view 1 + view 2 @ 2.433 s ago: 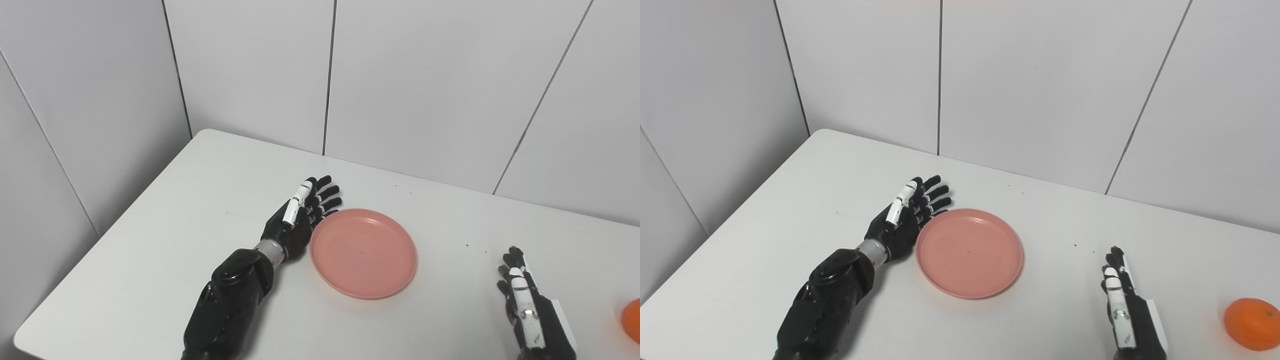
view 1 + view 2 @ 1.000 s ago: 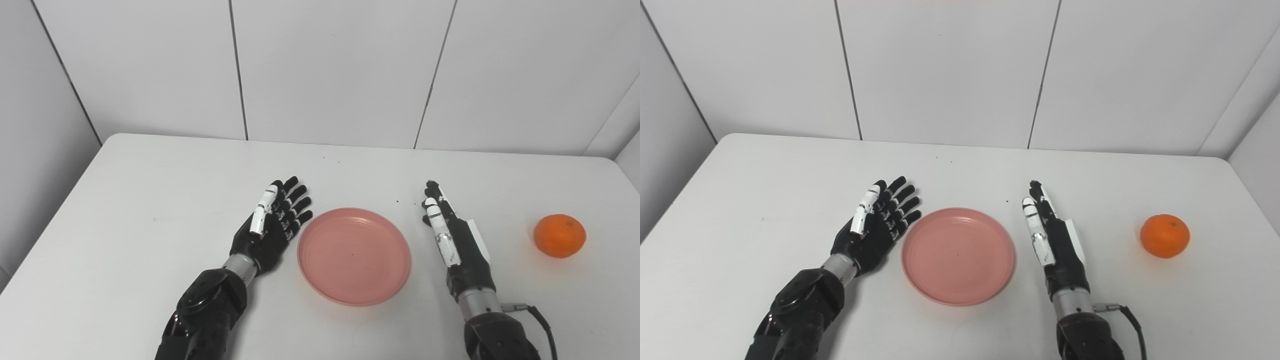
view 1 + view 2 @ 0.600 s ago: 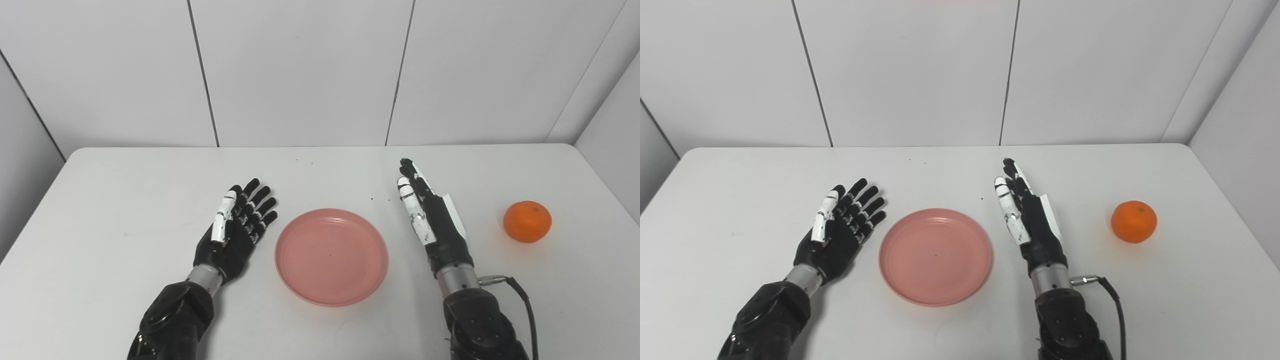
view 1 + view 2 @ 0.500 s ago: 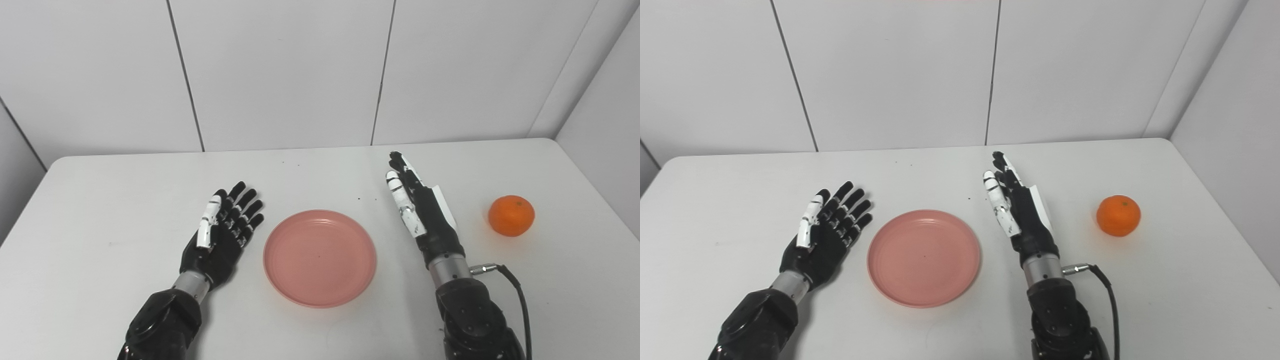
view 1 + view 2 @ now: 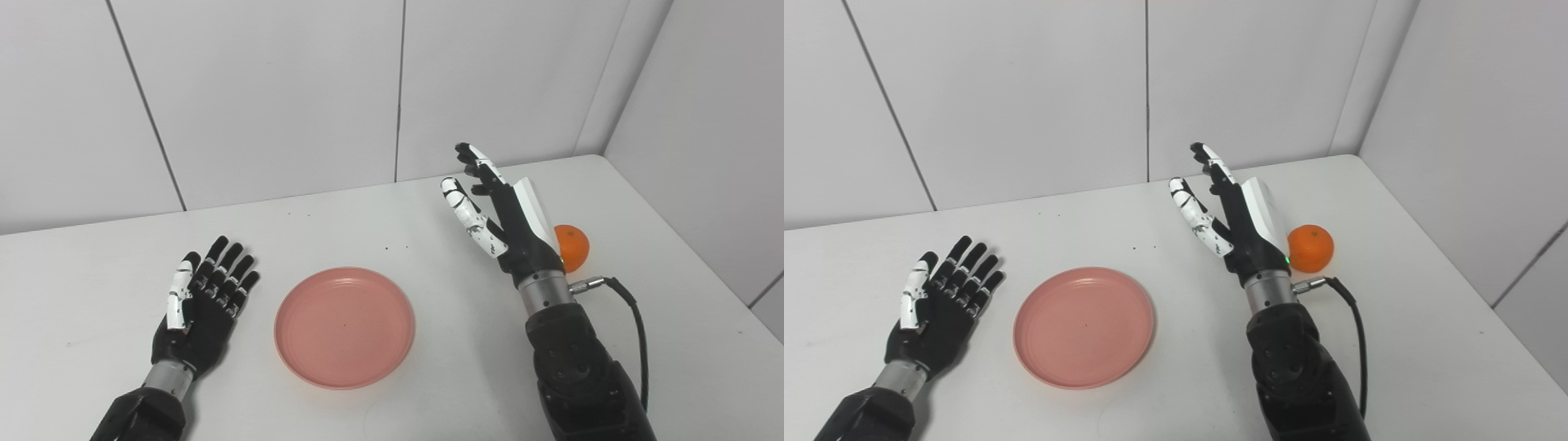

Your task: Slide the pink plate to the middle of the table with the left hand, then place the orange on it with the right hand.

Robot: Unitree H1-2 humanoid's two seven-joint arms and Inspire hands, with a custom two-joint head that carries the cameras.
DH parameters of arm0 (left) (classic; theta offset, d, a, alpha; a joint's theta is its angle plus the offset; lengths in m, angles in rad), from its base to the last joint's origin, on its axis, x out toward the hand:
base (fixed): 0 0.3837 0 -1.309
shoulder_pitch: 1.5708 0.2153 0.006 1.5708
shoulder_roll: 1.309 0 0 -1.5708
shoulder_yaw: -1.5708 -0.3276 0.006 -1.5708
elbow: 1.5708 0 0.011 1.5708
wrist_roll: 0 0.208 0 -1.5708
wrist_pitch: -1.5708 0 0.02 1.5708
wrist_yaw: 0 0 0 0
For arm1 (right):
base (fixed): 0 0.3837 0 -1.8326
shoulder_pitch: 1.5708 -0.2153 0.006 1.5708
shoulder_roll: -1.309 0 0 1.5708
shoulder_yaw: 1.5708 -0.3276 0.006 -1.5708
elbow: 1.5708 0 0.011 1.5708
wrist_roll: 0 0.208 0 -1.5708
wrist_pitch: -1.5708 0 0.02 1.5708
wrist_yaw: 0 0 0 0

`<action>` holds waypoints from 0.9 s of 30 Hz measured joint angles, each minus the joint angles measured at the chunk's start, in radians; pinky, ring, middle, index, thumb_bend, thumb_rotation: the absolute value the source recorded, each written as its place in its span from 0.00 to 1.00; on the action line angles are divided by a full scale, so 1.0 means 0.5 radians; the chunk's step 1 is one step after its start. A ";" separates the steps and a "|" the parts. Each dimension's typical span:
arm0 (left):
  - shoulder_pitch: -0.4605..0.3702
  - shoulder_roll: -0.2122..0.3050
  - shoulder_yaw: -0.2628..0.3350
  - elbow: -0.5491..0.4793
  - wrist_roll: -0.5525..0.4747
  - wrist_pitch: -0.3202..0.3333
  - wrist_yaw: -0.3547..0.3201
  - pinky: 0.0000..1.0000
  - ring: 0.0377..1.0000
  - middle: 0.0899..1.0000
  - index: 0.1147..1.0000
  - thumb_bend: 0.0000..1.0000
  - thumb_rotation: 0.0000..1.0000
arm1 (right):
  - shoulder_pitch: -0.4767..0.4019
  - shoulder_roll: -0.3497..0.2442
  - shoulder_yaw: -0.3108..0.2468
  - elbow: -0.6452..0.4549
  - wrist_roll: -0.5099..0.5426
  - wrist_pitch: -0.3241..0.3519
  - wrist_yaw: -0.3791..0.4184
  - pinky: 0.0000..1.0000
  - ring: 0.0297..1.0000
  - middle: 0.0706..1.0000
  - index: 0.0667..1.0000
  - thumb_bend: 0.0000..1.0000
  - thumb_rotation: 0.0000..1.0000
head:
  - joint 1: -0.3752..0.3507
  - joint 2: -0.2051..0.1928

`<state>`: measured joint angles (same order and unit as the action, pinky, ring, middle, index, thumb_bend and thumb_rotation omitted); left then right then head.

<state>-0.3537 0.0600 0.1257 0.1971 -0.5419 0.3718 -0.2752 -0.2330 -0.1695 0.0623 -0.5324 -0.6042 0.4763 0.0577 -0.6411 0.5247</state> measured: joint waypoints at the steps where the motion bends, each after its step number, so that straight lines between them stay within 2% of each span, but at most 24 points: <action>1: 0.000 0.000 0.004 0.000 0.000 0.002 0.000 1.00 0.99 0.99 0.99 0.32 1.00 | -0.002 -0.014 -0.010 -0.016 -0.030 0.000 0.003 0.78 0.85 0.89 0.88 0.72 0.88 | -0.024 -0.015; 5: -0.002 0.000 0.010 -0.001 0.000 0.012 0.003 1.00 1.00 1.00 1.00 0.31 1.00 | -0.016 -0.029 -0.097 -0.029 -0.127 0.000 0.001 0.79 0.86 0.89 0.90 0.79 0.79 | -0.061 -0.049; 11: -0.005 0.001 0.018 -0.013 0.001 0.025 0.043 1.00 1.00 1.00 1.00 0.30 1.00 | -0.017 -0.140 -0.192 -0.030 -0.261 -0.004 -0.031 0.79 0.86 0.89 0.90 0.81 0.71 | -0.092 -0.086; 13: -0.006 0.000 0.020 -0.022 0.001 0.039 0.064 1.00 1.00 1.00 1.00 0.29 1.00 | -0.017 -0.158 -0.220 -0.033 -0.319 -0.003 -0.043 0.78 0.87 0.90 0.92 0.81 0.65 | -0.110 -0.086; 22: -0.018 0.000 0.022 -0.033 0.001 0.084 0.088 1.00 1.00 1.00 1.00 0.27 1.00 | -0.016 -0.212 -0.431 -0.035 -0.471 -0.002 -0.056 0.78 0.87 0.91 0.92 0.80 0.58 | -0.117 -0.120; 27: -0.018 0.001 0.018 -0.042 0.000 0.088 0.109 1.00 1.00 1.00 1.00 0.27 1.00 | 0.010 -0.205 -0.470 0.023 -0.520 -0.002 -0.059 0.77 0.87 0.90 0.92 0.80 0.55 | -0.108 -0.117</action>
<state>-0.3629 0.0605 0.1347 0.1761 -0.5419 0.4160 -0.2206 -0.2277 -0.2721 -0.1727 -0.5208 -0.8641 0.4751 0.0281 -0.6949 0.4663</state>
